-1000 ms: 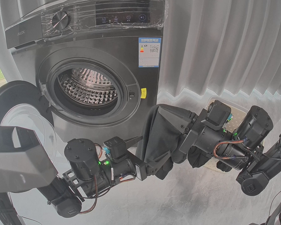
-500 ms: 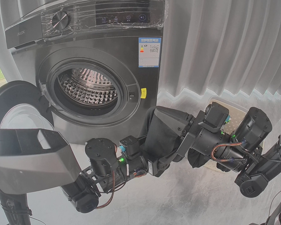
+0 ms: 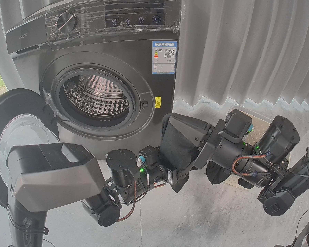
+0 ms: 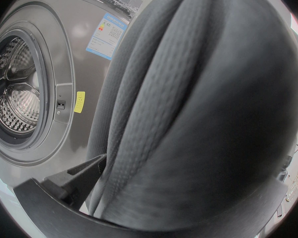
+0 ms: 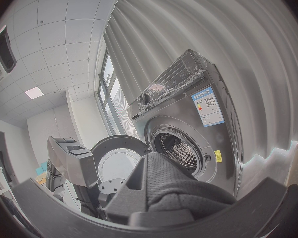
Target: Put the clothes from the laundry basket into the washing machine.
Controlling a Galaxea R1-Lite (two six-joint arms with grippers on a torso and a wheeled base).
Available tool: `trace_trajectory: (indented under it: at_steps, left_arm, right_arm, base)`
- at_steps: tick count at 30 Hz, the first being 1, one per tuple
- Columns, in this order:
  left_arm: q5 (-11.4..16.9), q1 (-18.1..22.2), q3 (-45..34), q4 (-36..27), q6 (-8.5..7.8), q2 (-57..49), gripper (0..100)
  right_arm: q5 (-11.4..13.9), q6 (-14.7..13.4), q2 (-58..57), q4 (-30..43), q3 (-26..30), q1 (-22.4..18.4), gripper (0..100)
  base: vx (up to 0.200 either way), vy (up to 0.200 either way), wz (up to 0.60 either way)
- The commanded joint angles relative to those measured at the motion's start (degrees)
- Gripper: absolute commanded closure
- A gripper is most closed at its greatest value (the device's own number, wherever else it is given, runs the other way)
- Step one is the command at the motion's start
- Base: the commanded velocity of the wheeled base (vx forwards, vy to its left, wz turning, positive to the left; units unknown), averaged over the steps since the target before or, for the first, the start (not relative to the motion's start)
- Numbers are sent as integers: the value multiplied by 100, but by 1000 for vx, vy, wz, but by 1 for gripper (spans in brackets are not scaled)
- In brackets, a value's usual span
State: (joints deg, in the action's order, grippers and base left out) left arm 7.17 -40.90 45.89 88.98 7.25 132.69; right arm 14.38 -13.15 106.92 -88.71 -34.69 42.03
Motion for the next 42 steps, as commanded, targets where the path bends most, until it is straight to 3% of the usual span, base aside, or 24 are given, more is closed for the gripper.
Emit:
trace_trajectory:
  at_steps: [1, 3, 4, 16, 22, 23, 30, 36, 42]
  left_arm:
    - [-5, 38, 87, 5, 13, 151, 0]
    - [-14, 38, 87, 5, 31, 143, 0]
    - [-14, 38, 96, 5, 39, 143, 100]
    - [-5, -15, -36, 5, 66, -191, 100]
    - [13, -146, -458, 5, 66, -701, 100]
    - [39, -190, -783, 5, 57, -965, 100]
    - [109, -524, -1635, 5, 4, -1659, 100]
    - [232, -586, -2057, 5, -66, -2125, 100]
    - [355, -551, -2321, 5, -31, -2679, 100]
  right_arm:
    - [3, -12, 4, -6, 7, -2, 100]
    - [3, -12, 4, -6, -2, -2, 100]
    - [3, -12, 4, -6, -2, -2, 100]
    - [-6, -38, 13, -6, -29, -134, 100]
    - [-6, -152, 39, -6, -116, -459, 100]
    - [-6, -223, 109, -6, -213, -705, 100]
    - [-261, -495, 285, -6, -327, -1066, 100]
    - [-270, -548, 364, -6, -169, -1101, 100]
    - [-261, -548, 575, -6, 94, -1039, 100]
  base:
    - [0, 0, 0]
    - [0, 0, 0]
    - [0, 0, 0]
    - [0, 0, 0]
    - [0, 0, 0]
    - [0, 0, 0]
    - [0, 0, 0]
    - [0, 0, 0]
    - [0, 0, 0]
